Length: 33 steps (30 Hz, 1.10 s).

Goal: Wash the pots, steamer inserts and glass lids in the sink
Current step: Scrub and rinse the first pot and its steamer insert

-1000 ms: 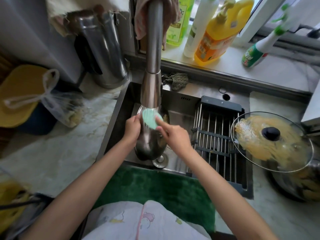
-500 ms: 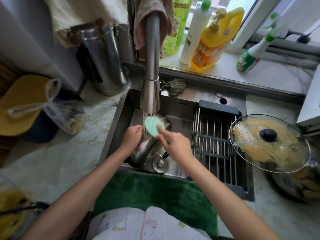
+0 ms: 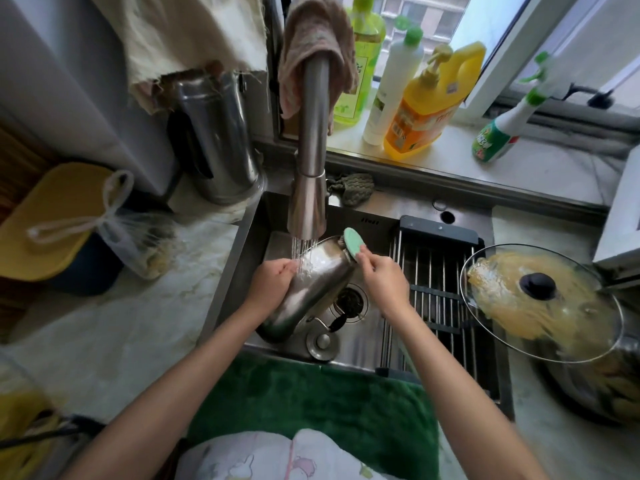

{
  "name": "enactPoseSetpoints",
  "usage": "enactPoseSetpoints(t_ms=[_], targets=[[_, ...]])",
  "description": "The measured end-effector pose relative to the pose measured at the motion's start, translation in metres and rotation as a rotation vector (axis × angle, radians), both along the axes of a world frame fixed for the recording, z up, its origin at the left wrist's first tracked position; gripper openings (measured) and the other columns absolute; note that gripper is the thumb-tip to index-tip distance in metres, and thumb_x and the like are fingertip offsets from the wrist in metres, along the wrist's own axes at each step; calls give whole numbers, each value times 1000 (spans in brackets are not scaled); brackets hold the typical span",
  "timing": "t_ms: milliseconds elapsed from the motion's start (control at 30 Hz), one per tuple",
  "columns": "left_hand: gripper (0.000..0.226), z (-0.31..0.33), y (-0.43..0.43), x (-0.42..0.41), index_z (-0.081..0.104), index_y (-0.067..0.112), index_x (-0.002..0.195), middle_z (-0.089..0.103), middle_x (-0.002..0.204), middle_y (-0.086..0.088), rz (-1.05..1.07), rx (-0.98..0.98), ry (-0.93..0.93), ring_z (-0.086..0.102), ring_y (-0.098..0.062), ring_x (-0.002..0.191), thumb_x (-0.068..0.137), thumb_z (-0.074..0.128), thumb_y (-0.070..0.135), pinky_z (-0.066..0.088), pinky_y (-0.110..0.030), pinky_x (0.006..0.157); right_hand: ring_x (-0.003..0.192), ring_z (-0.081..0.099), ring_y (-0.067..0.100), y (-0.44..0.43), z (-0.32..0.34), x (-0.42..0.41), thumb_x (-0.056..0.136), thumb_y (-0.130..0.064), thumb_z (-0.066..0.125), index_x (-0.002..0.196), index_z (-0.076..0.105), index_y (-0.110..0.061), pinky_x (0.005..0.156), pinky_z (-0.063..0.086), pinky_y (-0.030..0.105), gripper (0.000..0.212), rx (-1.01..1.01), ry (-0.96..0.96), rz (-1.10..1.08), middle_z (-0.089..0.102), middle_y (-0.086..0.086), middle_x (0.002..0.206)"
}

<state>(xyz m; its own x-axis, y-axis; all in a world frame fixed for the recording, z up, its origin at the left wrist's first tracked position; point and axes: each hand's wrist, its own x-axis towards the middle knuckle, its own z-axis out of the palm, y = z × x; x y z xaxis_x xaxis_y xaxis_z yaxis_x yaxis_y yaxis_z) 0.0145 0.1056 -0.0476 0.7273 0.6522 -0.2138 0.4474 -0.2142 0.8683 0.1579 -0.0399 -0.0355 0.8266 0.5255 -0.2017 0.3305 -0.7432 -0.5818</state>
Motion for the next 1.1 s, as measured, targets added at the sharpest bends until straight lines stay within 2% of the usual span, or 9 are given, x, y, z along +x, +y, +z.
enactPoseSetpoints(t_ms=[200,267,367,533,667,767,867,1000,1100], targets=[[41,0,10,-11,54,5,59,48,55,-15,2,-30,2,42,-18,55,97,48,17,27,-28,55,65,62,18,-10,19,-39,93,-51,48,131,52,-41,55,47,32,39,-53,-127,353,74,2,86],[43,0,10,-12,52,0,58,45,55,-16,-22,-22,-5,40,-18,54,97,50,18,27,-28,55,64,63,12,-8,13,-19,93,-51,47,129,54,-40,53,46,28,39,-50,-53,258,74,-2,94],[44,1,9,-8,46,5,55,39,54,-11,-30,-19,-20,36,-17,53,97,49,16,25,-29,55,90,67,21,0,11,-8,94,-49,46,128,58,-32,69,54,36,40,-6,-11,6,71,3,111],[38,0,14,-7,60,0,64,55,59,-17,-57,40,27,46,-20,57,96,51,17,30,-31,56,79,66,24,-4,23,-43,92,-51,49,132,50,-43,64,52,38,41,-31,-164,351,74,5,94],[43,-1,13,-6,53,5,60,49,56,-17,-69,53,27,44,-15,57,92,49,34,29,-30,57,85,67,22,3,8,-9,95,-46,46,131,55,-32,65,53,37,39,-4,-27,17,73,8,103],[45,-4,14,-7,60,-6,66,58,64,-26,-42,48,29,47,-22,56,94,50,28,31,-32,56,63,59,16,5,19,-37,93,-46,51,130,54,-37,55,46,31,38,54,-67,179,74,5,87],[42,0,10,-8,56,14,55,52,53,-7,-111,112,48,45,-21,52,97,50,19,29,-28,53,58,59,12,-8,18,-42,92,-49,52,130,54,-40,53,45,30,39,19,-94,298,74,0,85],[50,0,10,-7,39,11,49,40,47,-11,-106,115,29,36,-17,48,95,52,25,24,-29,52,82,67,16,-7,0,-6,95,-46,48,130,58,-27,65,54,34,41,8,58,13,70,1,112],[45,0,12,-5,46,8,52,46,50,-12,-85,101,47,38,-17,49,94,52,23,25,-29,52,49,49,1,-4,14,-35,93,-43,54,130,55,-32,46,40,24,39,109,56,155,70,-3,80]])
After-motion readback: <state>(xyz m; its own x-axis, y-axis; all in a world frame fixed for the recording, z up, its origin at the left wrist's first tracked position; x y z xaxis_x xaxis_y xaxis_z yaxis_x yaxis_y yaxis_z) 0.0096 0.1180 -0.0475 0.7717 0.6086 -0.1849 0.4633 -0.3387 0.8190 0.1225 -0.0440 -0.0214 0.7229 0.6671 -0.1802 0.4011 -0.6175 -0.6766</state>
